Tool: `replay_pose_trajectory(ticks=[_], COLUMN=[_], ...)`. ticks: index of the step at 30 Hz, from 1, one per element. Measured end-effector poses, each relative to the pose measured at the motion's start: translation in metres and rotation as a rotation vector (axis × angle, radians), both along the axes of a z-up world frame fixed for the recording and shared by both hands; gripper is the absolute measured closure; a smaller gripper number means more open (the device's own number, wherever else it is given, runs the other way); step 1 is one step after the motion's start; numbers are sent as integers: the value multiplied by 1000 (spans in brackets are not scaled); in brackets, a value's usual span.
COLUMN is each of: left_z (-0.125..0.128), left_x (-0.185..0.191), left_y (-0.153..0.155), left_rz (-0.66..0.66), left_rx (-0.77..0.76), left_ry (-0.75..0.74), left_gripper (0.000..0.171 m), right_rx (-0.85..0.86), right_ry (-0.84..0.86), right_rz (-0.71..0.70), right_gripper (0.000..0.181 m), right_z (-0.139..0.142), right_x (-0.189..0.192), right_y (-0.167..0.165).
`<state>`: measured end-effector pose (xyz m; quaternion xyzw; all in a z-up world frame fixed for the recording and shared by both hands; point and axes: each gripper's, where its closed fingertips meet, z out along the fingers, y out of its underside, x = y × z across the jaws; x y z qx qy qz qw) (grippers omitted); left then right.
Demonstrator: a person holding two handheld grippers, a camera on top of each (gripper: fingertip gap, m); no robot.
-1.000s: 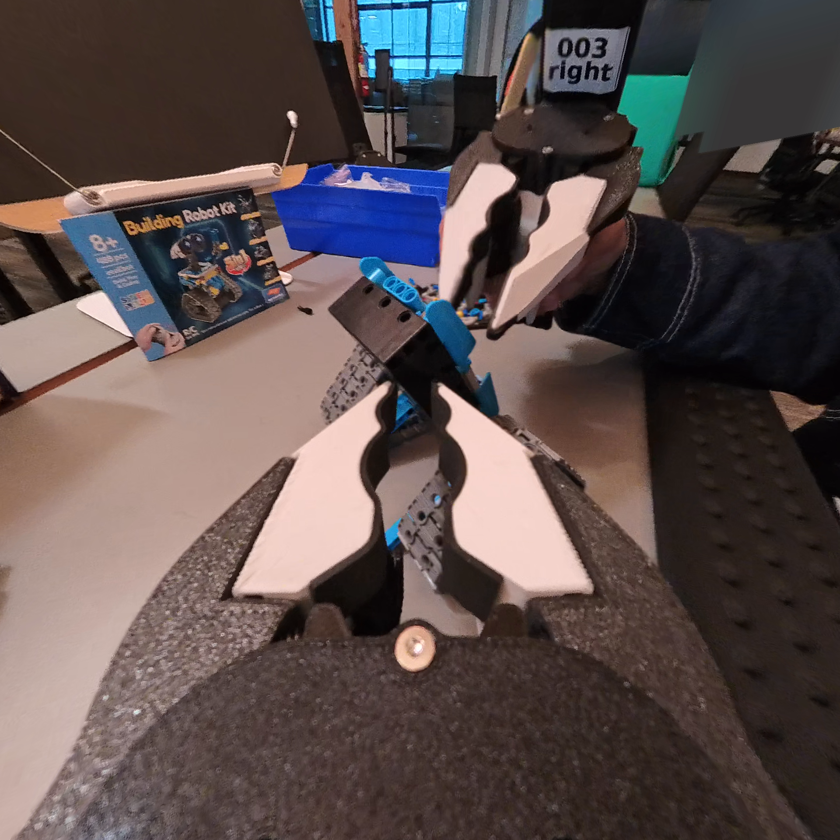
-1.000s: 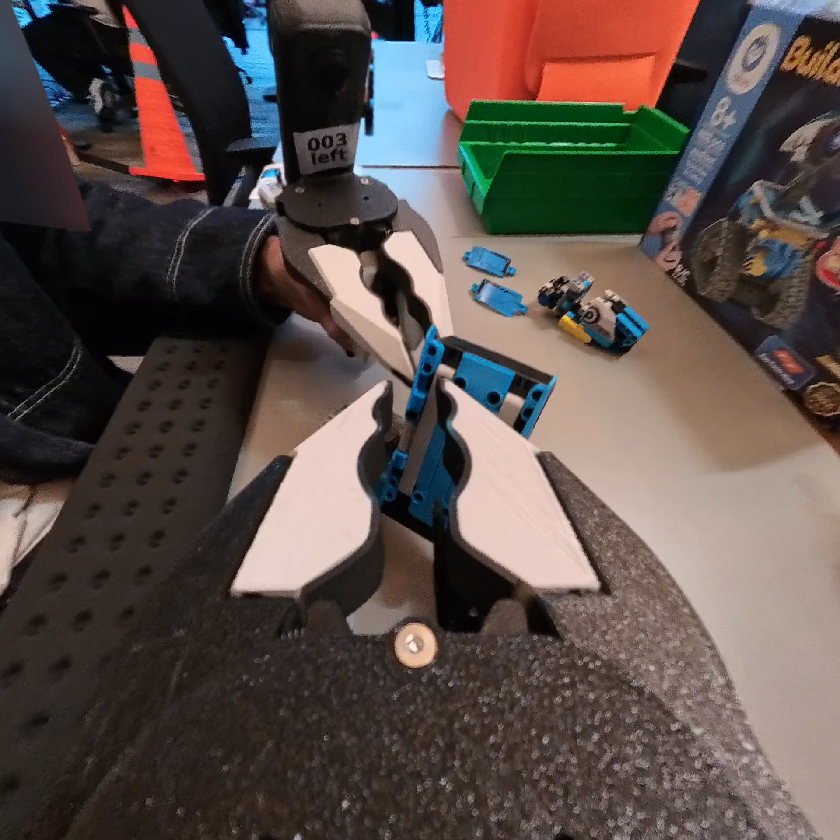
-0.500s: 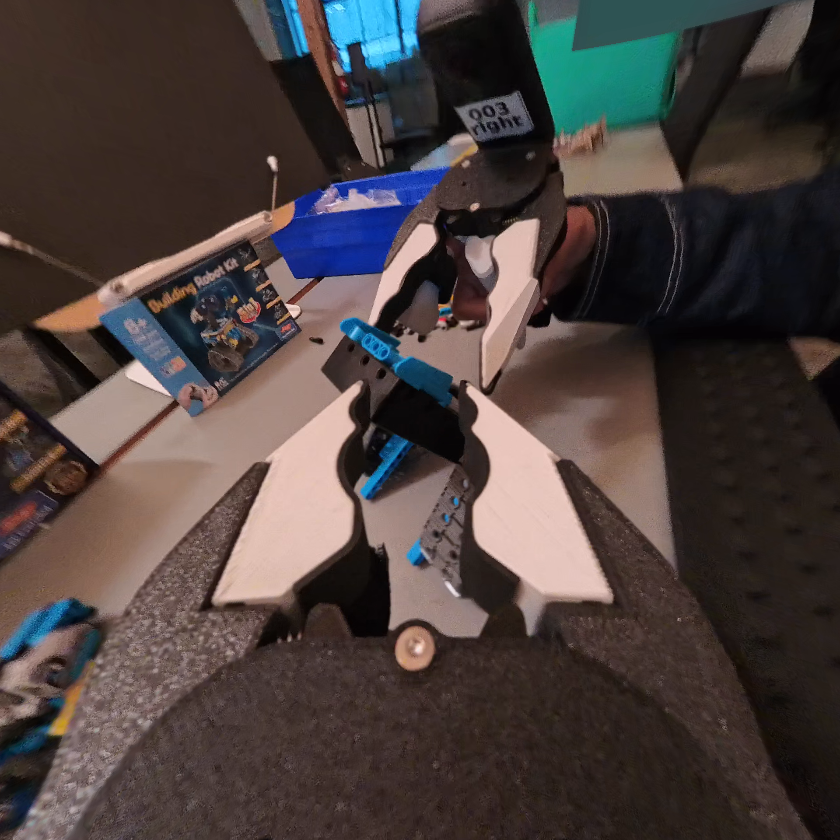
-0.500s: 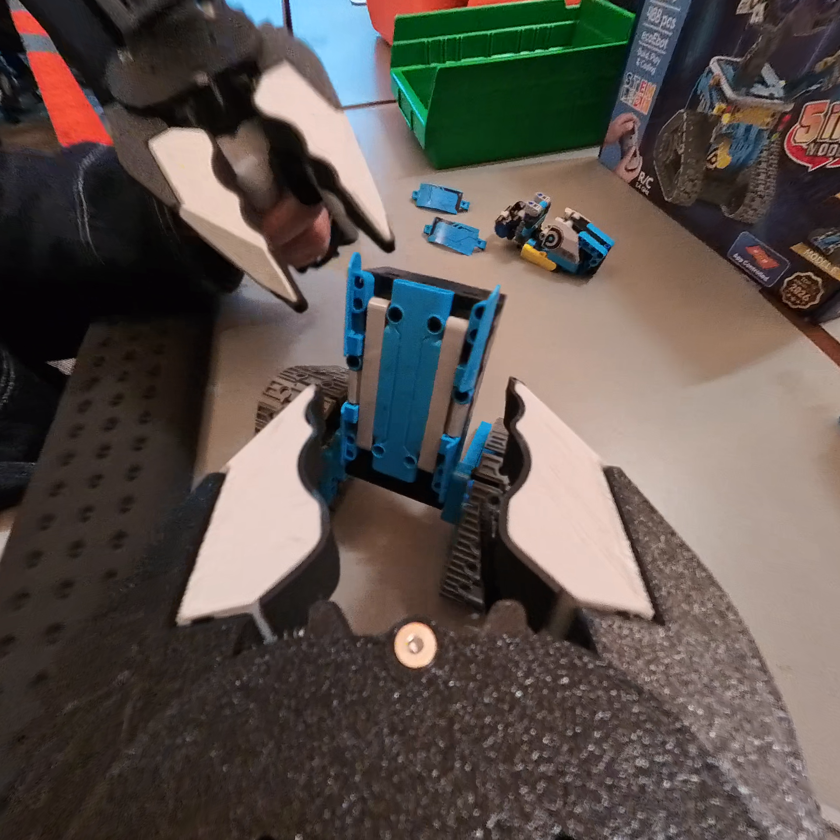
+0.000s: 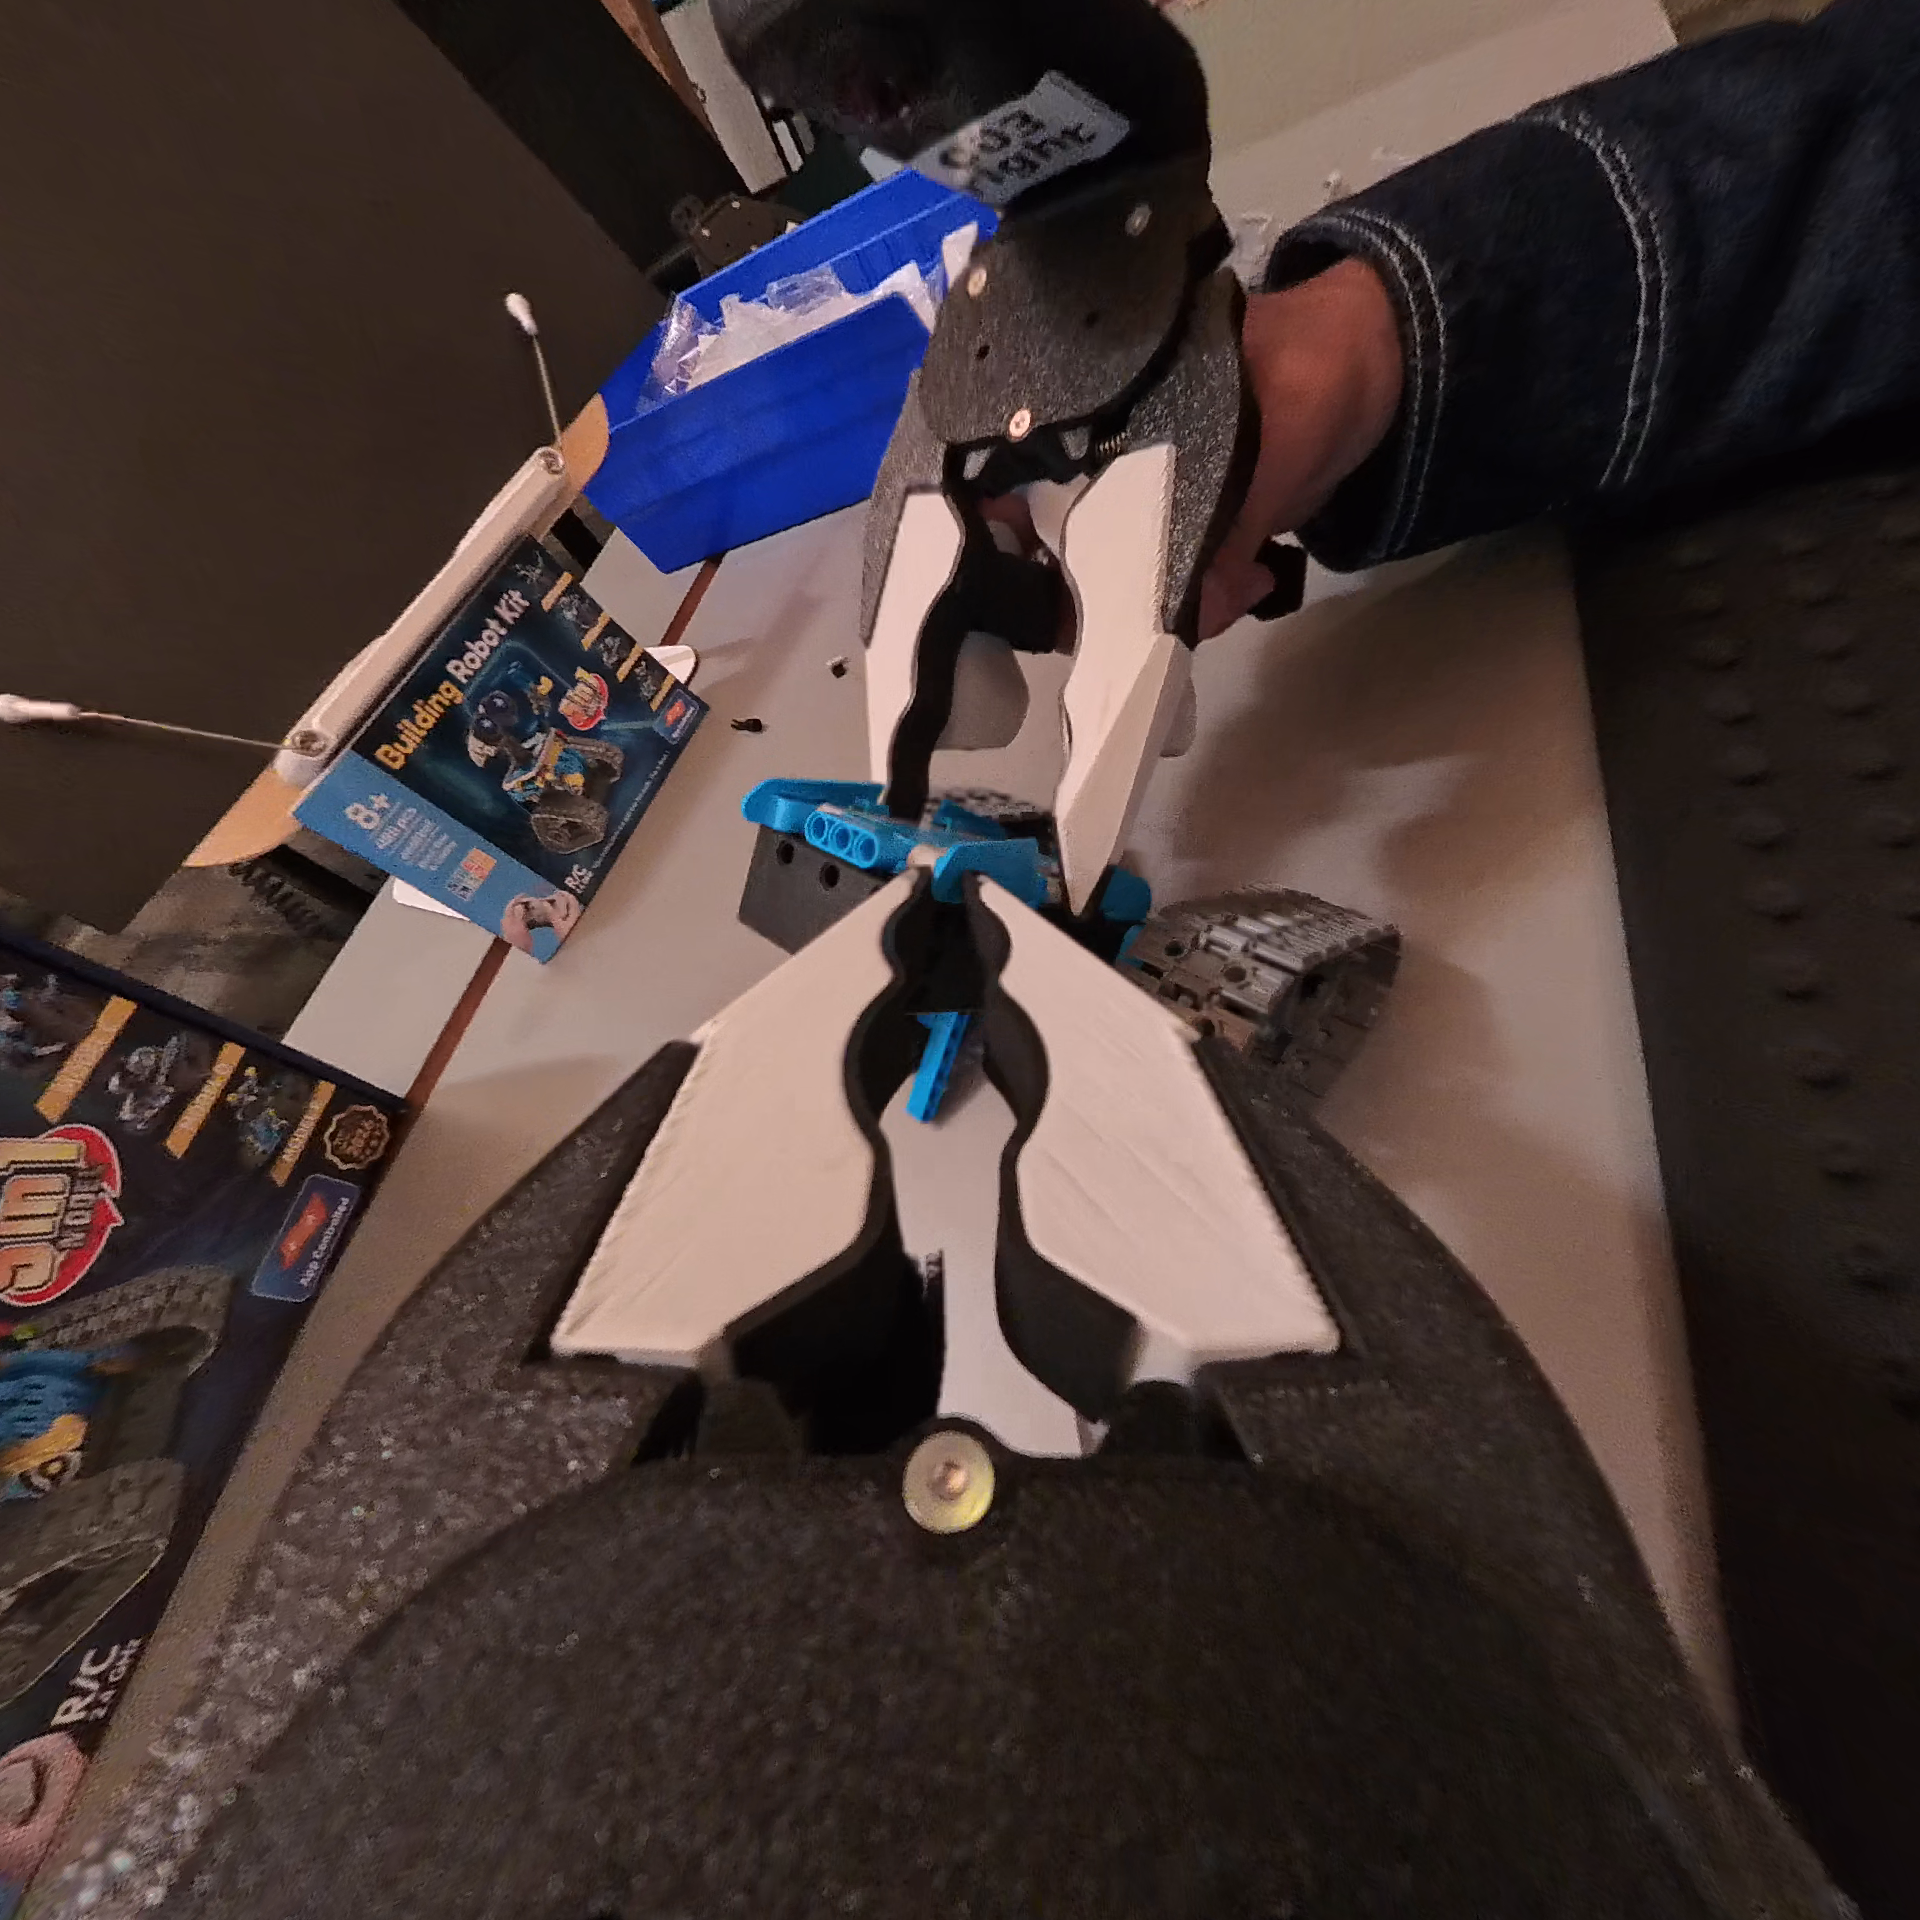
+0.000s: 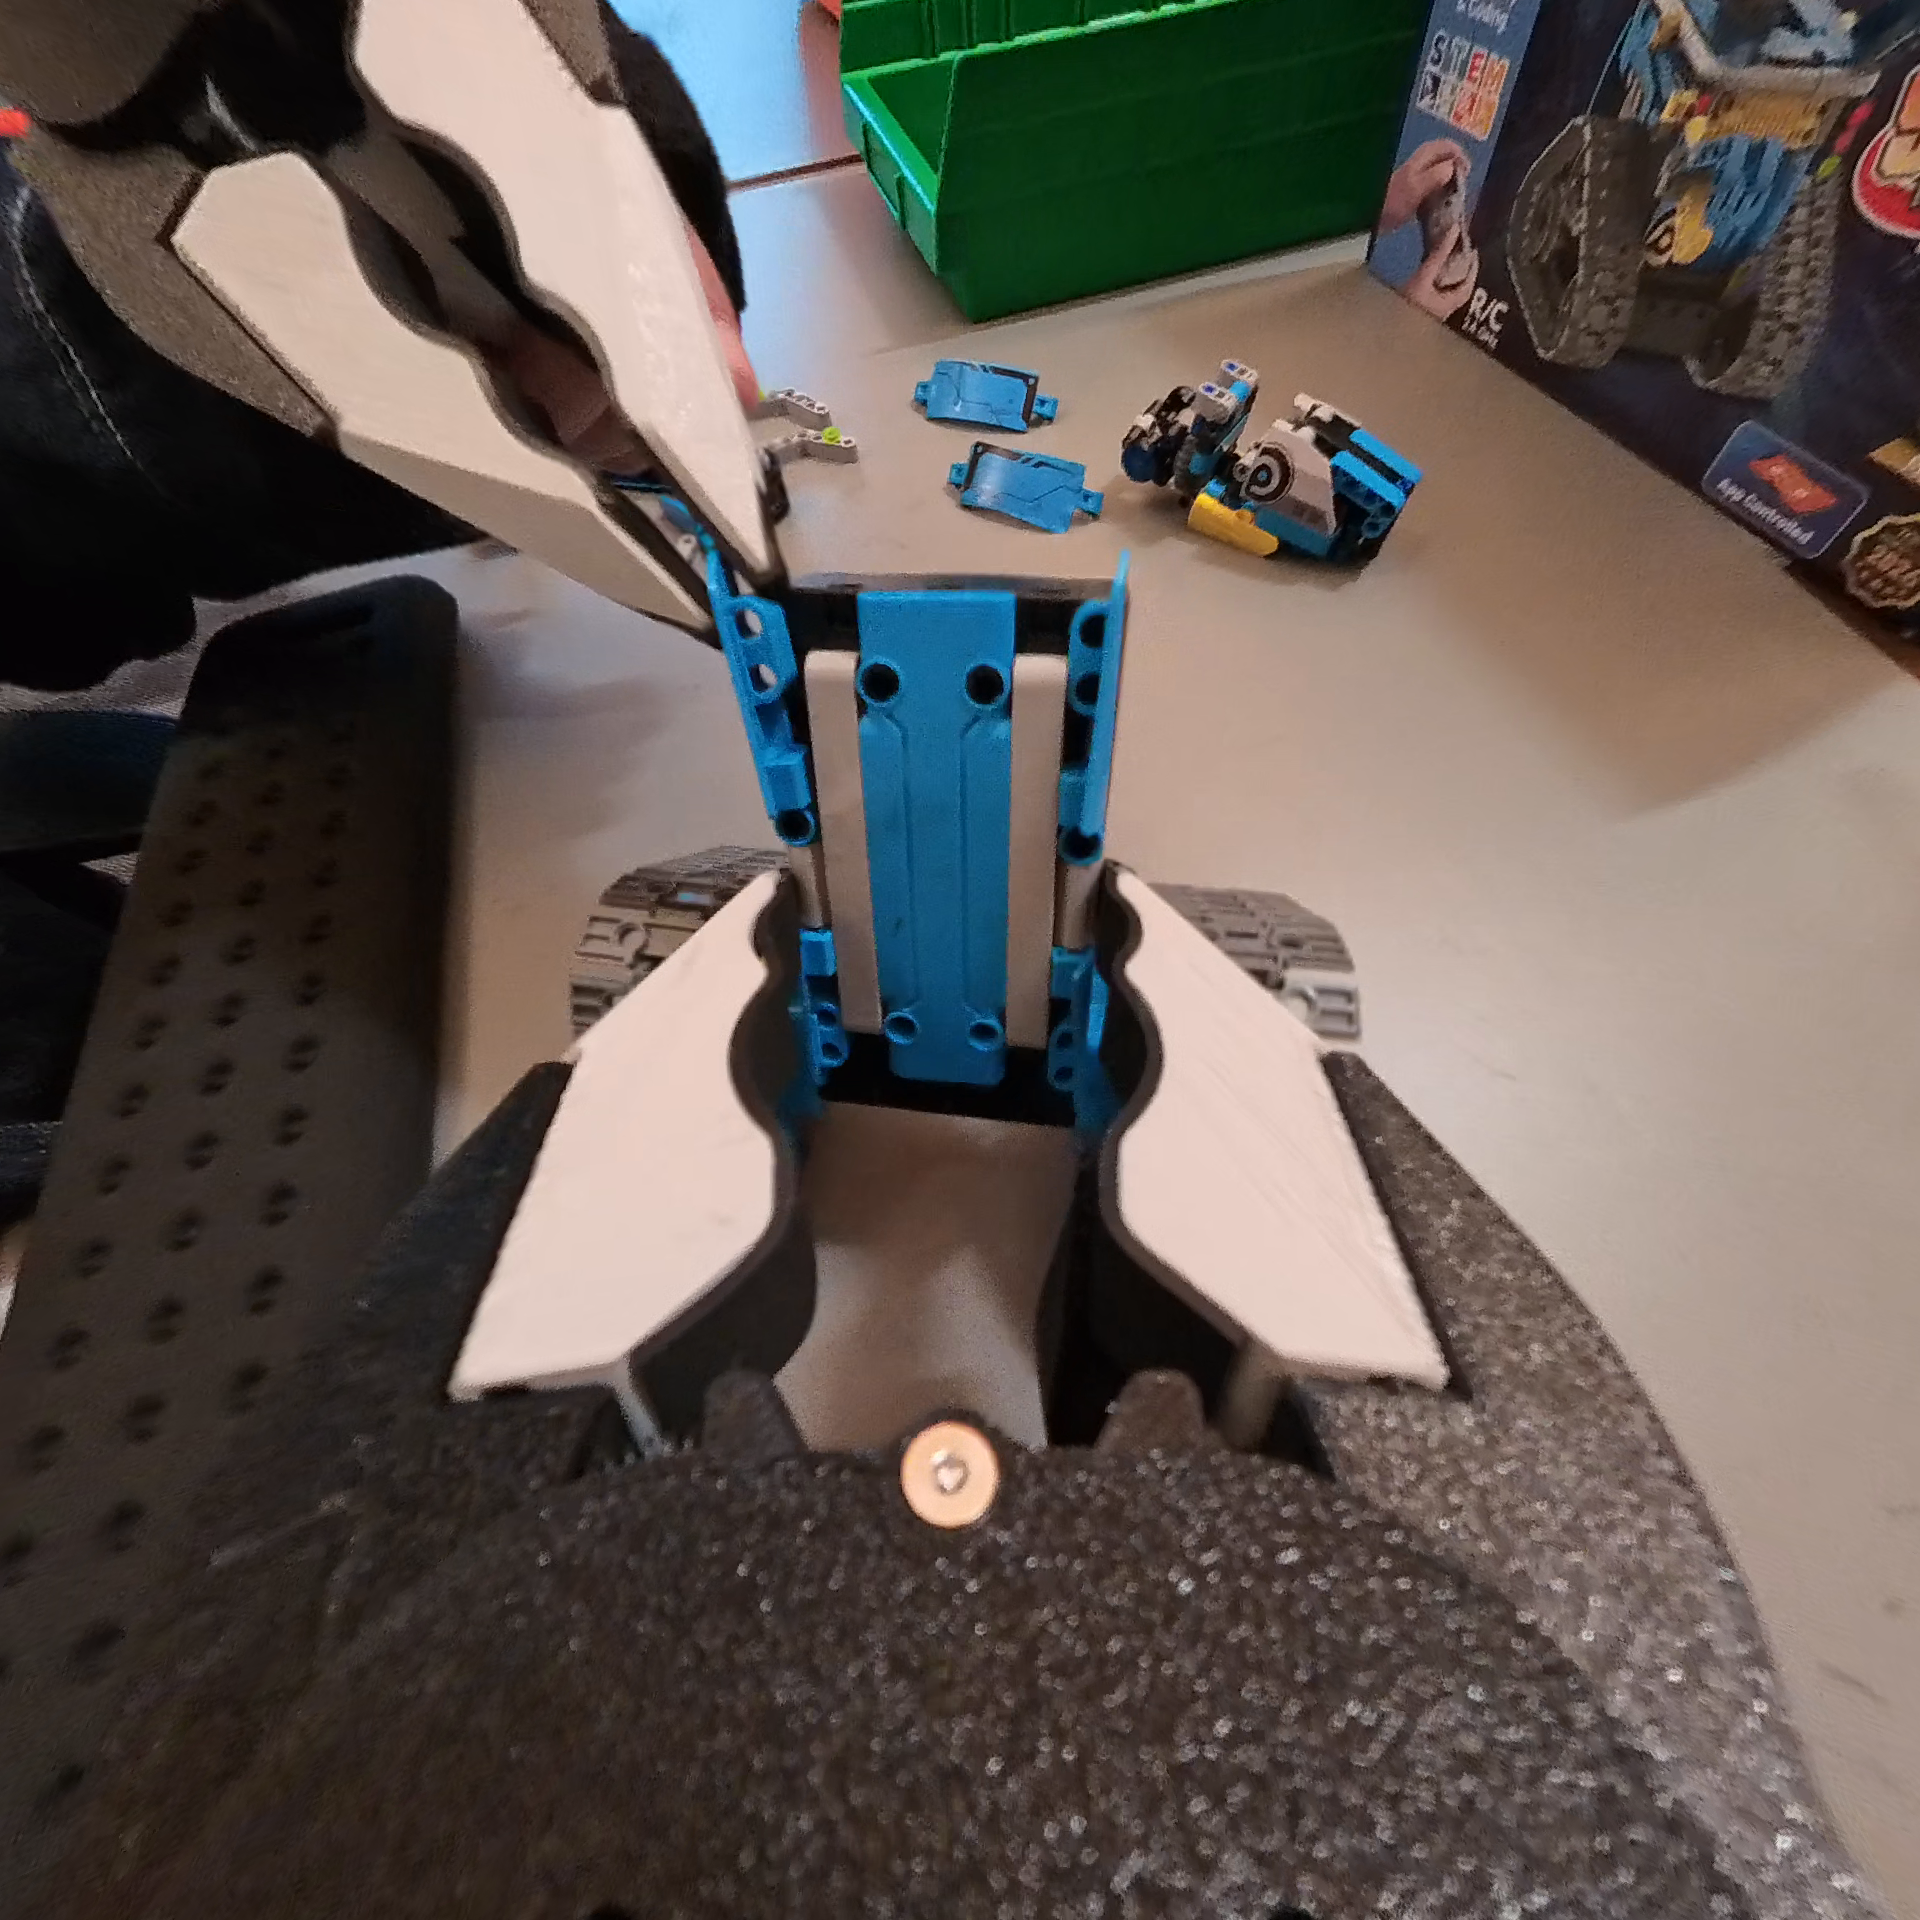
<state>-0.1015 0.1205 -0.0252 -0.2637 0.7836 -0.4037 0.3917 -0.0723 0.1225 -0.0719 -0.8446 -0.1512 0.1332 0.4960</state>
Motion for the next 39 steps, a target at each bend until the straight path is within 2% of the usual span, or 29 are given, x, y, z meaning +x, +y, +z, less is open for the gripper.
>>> replay_pose_trajectory(ticks=[4,7,10,12,17,21,22,24,27,28,33,39], left_z=[0,1,2,4,13,-26,-37,-49,-45,-46,-47,-49], left_x=[-2,-2,0,-1,-3,17,23,30,30,30,27,20], left_y=[0,-1,-4,-2,6,8,7,1,-10,-10,-8,-7], left_rz=[14,19,22,40,31,-37,-54,-102,-191,-191,-152,-151], left_rx=[1,-43,-67,-111,-299,-372,-387,-424,-517,-524,-506,-498], left_ry=[-11,19,4,-1,17,243,286,311,286,276,243,236], left_gripper=[168,167,167,166,120,75,72,74,104,106,107,109], right_rx=[-1,38,101,121,89,71,72,82,107,110,125,101], right_ry=[18,-55,-115,-128,-15,-60,-46,-37,-81,-97,-109,-39], right_rz=[7,5,4,-6,-29,-56,-44,-47,-83,-84,-75,-42], right_gripper=[126,126,123,130,148,153,156,160,174,176,179,178], right_z=[0,3,20,22,-2,-11,-10,-9,-8,-8,-6,-6], right_x=[-2,-2,-3,-2,-15,-16,-18,-21,-17,-17,-21,-24], right_y=[0,-1,-12,-23,-42,-37,-36,-34,-29,-29,-27,-29])
